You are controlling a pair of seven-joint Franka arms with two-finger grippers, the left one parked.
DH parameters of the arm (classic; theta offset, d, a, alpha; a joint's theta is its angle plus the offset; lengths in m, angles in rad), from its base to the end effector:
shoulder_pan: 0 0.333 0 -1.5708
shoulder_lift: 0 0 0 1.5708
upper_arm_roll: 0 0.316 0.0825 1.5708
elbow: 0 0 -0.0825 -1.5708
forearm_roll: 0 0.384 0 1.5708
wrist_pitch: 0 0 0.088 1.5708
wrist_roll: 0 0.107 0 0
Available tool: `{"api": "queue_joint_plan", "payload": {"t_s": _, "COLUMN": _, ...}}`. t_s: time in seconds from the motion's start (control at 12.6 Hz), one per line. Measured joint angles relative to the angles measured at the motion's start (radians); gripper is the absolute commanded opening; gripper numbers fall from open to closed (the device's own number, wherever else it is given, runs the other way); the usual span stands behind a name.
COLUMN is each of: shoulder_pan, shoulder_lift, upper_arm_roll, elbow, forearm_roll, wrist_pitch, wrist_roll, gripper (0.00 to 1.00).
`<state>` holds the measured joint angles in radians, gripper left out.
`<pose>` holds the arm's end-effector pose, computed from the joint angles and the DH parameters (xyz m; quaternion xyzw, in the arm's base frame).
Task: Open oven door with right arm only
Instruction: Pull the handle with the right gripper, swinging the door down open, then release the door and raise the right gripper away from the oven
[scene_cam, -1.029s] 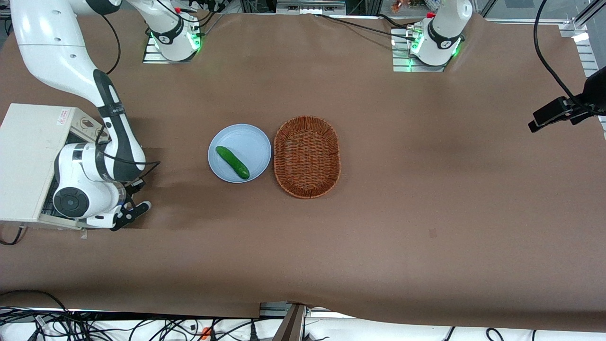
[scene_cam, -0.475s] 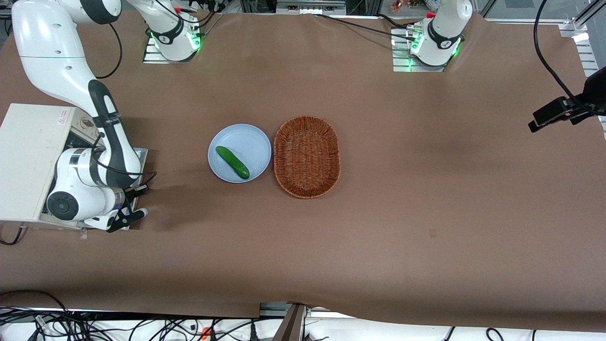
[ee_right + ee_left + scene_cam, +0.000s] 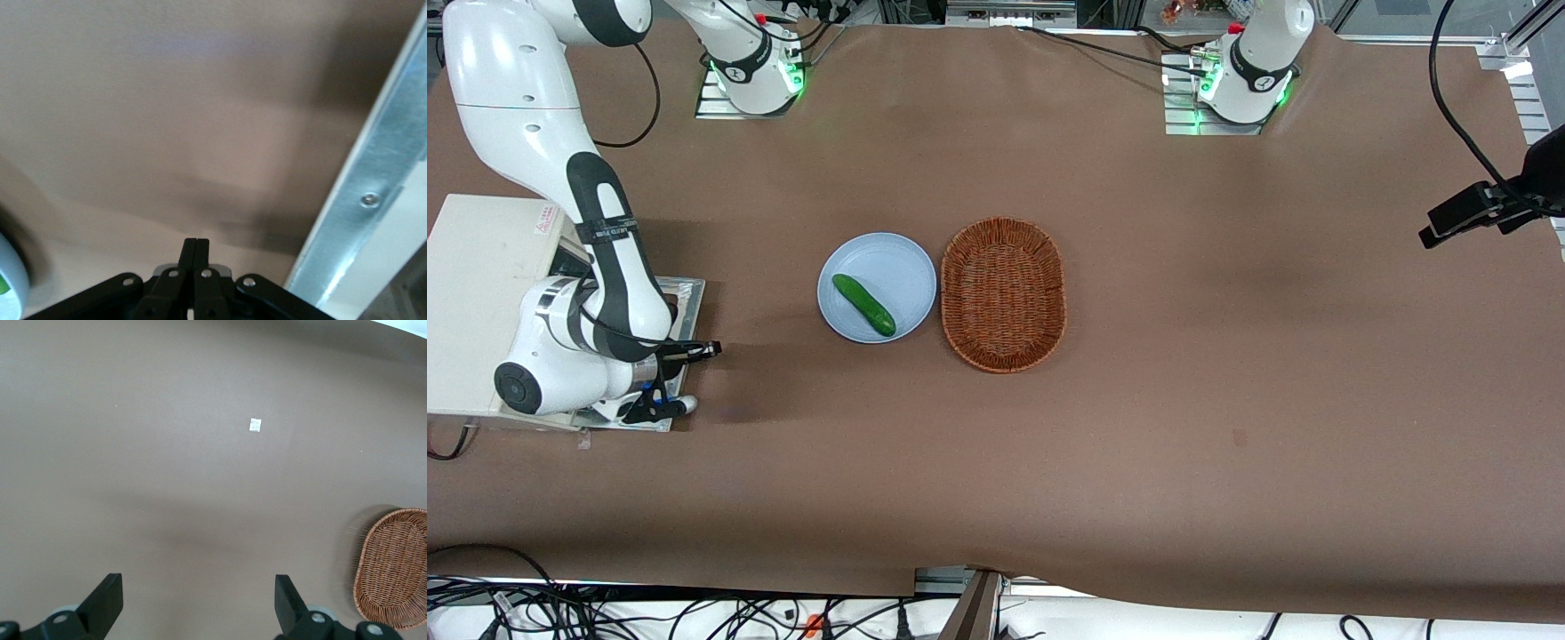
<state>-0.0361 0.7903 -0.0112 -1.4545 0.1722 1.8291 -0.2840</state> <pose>0.6721 -0.0168 0.1890 -0.9729 -0.0776 0.1908 0.1055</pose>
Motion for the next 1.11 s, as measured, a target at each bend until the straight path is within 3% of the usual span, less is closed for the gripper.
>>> {"api": "queue_joint_plan", "payload": {"t_s": 0.16, "shoulder_pan": 0.015, "shoulder_lift": -0.006, "upper_arm_roll": 0.001, "elbow": 0.038, "forearm_roll": -0.019, "wrist_pitch": -0.037, "wrist_roll": 0.0, "gripper": 0.2}}
{"api": "queue_joint_plan", "payload": {"t_s": 0.4, "shoulder_pan": 0.024, "shoulder_lift": -0.041, "upper_arm_roll": 0.002, "elbow": 0.103, "forearm_roll": -0.142, "wrist_pitch": -0.098, "wrist_roll": -0.002, "gripper": 0.54}}
{"api": "queue_joint_plan", "payload": {"t_s": 0.55, "shoulder_pan": 0.033, "shoulder_lift": -0.077, "upper_arm_roll": 0.002, "elbow": 0.121, "forearm_roll": -0.187, "wrist_pitch": -0.11, "wrist_roll": -0.001, "gripper": 0.75}}
{"api": "queue_joint_plan", "payload": {"t_s": 0.63, "shoulder_pan": 0.035, "shoulder_lift": -0.091, "upper_arm_roll": 0.001, "elbow": 0.129, "forearm_roll": -0.194, "wrist_pitch": -0.111, "wrist_roll": -0.001, "gripper": 1.0}}
{"api": "queue_joint_plan", "payload": {"t_s": 1.11, "shoulder_pan": 0.035, "shoulder_lift": -0.205, "upper_arm_roll": -0.009, "elbow": 0.177, "forearm_roll": -0.234, "wrist_pitch": -0.196, "wrist_roll": -0.003, "gripper": 1.0}}
